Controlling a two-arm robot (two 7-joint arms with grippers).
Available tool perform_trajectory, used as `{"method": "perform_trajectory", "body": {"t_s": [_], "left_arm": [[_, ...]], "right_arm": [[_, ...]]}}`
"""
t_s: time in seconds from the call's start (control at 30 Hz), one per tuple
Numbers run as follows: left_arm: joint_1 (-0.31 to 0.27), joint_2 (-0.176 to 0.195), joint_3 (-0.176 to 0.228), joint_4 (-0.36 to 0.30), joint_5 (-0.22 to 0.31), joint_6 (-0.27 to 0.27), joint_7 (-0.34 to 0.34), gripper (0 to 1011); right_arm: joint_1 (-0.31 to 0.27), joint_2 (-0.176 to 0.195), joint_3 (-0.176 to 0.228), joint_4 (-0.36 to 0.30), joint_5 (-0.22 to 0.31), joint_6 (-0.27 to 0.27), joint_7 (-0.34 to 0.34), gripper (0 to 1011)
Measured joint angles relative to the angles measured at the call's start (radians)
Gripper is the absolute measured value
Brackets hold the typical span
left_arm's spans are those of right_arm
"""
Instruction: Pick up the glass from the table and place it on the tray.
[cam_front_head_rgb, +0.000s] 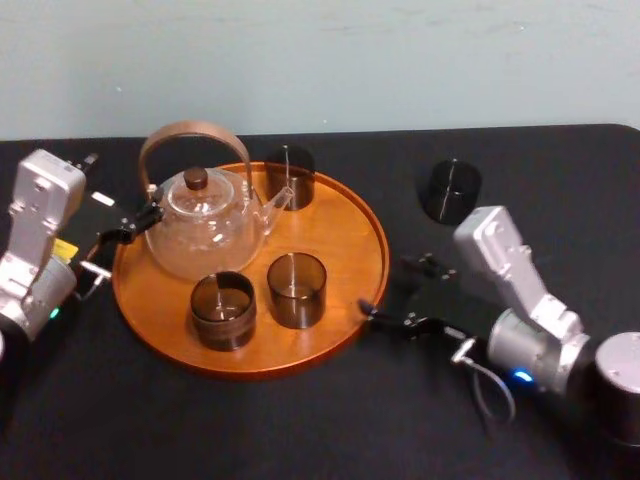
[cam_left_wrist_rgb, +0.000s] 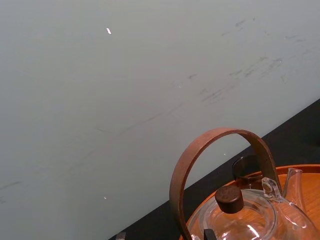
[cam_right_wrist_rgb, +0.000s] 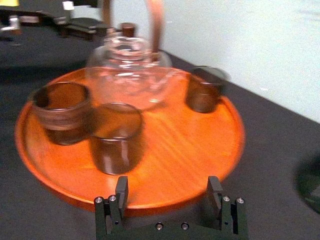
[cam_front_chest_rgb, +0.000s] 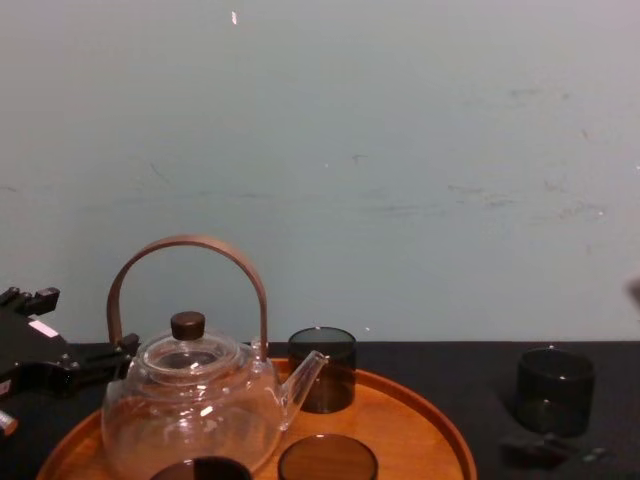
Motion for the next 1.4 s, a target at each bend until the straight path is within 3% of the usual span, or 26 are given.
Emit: {"method": "perform_trajectory", "body": {"t_s": [0.3,0.57,0.8,1.4], "left_arm": [[0.000,0.000,0.000,0.000,0.000,0.000,0.000,1010],[0.000,0.000,0.000,0.000,0.000,0.000,0.000,1010],[0.000,0.000,0.000,0.000,0.000,0.000,0.000,1010],[0.000,0.000,0.000,0.000,0.000,0.000,0.000,1009]], "right_arm": [[-0.035,0.035,0.117,-0.015,0.036,-0.001,-0.052,1002],[-0.021,0.027,0.184,0.025,0.068,0.006,-0.071,1002],[0.021,0.006,0.199,0.081,0.082,0.019,-0.071,1003],[0.133,-0.043,0.186,0.221,0.086,0.030,-0.067,1002]]}}
